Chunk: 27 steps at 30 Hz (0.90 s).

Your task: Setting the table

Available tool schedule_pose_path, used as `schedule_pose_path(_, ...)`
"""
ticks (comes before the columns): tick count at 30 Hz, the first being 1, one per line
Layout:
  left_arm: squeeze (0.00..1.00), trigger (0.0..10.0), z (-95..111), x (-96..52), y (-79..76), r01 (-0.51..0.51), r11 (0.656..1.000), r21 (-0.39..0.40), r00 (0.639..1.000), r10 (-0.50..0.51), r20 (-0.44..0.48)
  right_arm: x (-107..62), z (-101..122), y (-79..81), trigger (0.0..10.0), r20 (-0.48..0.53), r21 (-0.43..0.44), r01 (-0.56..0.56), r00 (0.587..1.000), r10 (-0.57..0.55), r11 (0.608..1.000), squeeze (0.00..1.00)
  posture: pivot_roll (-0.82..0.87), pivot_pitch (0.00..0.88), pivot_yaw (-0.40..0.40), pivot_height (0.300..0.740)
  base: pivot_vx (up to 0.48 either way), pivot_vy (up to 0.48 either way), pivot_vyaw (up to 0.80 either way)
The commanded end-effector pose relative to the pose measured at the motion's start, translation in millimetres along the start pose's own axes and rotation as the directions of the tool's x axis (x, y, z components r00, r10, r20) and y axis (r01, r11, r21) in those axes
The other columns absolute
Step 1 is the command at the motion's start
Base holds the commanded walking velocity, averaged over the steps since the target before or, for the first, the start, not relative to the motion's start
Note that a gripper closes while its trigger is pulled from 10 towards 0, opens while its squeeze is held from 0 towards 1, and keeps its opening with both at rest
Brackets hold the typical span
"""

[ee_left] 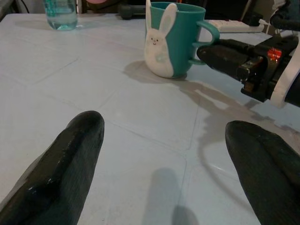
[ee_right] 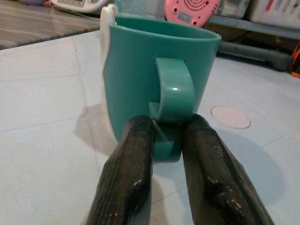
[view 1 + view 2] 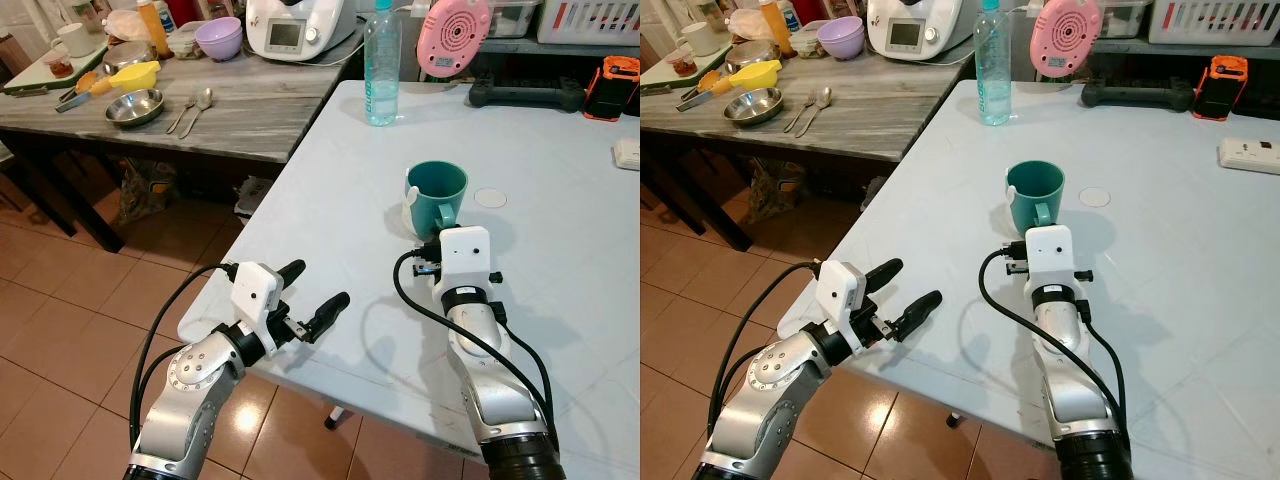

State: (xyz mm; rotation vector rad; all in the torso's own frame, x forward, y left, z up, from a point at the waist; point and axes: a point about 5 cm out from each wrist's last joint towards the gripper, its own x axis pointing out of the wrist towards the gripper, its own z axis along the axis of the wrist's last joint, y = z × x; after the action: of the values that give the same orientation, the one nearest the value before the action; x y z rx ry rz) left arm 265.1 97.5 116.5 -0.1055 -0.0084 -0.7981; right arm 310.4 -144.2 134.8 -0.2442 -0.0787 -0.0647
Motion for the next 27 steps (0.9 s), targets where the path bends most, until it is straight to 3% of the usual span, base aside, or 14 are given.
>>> schedule_pose_path(1,0.0,10.0,-0.4,-4.2,2.4,-0.007,1.0,0.003,1.0,0.007,-0.016,2.4,8.0,4.5,0.0,0.035,-0.004,-0.011,0.999,0.011,1.0,0.0,-0.13,0.101,0.139,0.74,0.0,0.0,0.0)
schedule_pose_path(13,0.0,10.0,-2.7,-4.1,3.2,-0.018,1.0,0.005,0.999,0.018,-0.028,8.7,10.9,-1.6,0.0,0.052,-0.021,-0.007,0.999,0.008,1.0,0.0,-0.13,0.1,0.139,0.74,0.0,0.0,0.0)
schedule_pose_path(14,0.0,10.0,-3.1,-4.3,3.4,-0.02,1.0,0.006,0.999,0.02,-0.031,7.9,10.5,-1.0,10.0,0.05,-0.008,-0.019,0.999,0.02,1.0,1.0,-0.13,0.1,0.138,0.74,0.0,0.0,0.0)
schedule_pose_path(27,0.0,10.0,-4.2,-3.7,2.2,-0.015,1.0,0.009,0.999,0.015,-0.036,0.4,8.3,1.4,10.0,0.046,-0.007,-0.018,0.999,0.018,1.0,1.0,-0.13,0.102,0.141,0.74,0.0,0.0,0.0)
